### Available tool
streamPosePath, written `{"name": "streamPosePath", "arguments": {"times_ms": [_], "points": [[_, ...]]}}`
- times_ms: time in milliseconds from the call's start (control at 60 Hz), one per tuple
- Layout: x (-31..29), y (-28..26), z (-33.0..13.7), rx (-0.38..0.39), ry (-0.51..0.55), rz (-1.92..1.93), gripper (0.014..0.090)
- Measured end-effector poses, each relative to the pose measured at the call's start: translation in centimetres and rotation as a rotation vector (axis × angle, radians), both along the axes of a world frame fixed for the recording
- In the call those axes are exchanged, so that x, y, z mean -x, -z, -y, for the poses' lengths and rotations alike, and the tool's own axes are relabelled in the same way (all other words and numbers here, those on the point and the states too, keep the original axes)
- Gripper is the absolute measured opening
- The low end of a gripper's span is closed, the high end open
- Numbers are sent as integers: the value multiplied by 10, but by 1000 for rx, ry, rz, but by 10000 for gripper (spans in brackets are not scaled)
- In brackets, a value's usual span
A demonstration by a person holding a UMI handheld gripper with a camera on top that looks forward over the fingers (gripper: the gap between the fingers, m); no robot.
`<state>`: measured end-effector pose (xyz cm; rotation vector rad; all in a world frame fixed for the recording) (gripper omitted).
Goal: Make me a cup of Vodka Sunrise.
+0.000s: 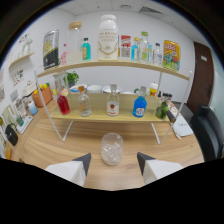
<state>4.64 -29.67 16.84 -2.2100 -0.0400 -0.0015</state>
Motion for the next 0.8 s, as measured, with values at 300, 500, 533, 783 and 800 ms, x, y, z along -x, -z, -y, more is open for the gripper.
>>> {"name": "streamPosePath", "arguments": {"times_ms": [300, 500, 533, 783, 800], "points": [[7, 4, 12, 18, 37, 22, 857], [57, 7, 17, -11, 27, -41, 851], [71, 3, 13, -32, 11, -56, 852], [149, -30, -44, -198, -48, -107, 848], [153, -32, -49, -207, -47, -108, 848]]}}
